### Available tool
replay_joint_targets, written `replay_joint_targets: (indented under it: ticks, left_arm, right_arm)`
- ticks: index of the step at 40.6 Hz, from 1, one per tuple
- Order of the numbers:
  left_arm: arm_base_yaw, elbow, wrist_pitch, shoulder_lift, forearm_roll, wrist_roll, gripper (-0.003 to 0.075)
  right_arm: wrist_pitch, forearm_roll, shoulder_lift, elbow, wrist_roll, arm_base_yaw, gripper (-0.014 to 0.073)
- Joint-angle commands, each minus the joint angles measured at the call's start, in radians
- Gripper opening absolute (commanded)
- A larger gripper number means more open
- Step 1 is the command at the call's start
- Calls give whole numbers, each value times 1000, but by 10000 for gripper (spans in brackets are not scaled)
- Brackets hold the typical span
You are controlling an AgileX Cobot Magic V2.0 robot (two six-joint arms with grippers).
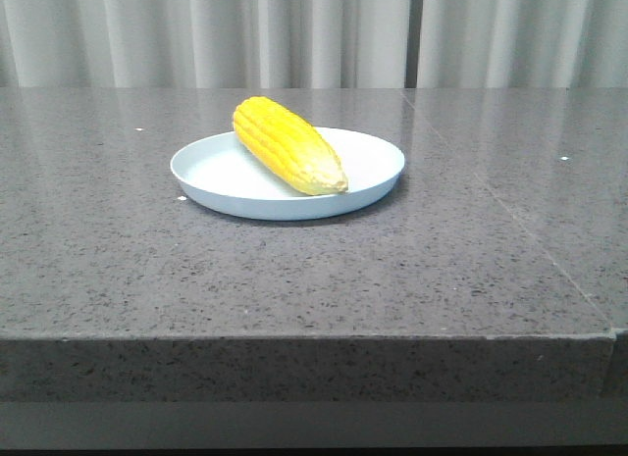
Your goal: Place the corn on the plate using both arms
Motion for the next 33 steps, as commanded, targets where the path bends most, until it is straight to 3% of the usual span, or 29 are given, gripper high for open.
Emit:
replay_joint_targets:
  ticks: [1,33]
  left_arm:
    - [1,22,-82,-18,-7,3,-20]
    - [1,22,-82,-18,-7,3,-20]
  right_arm:
    - [-86,-12,-18,-22,1,10,-67]
    - [-86,-12,-18,-22,1,-20,-67]
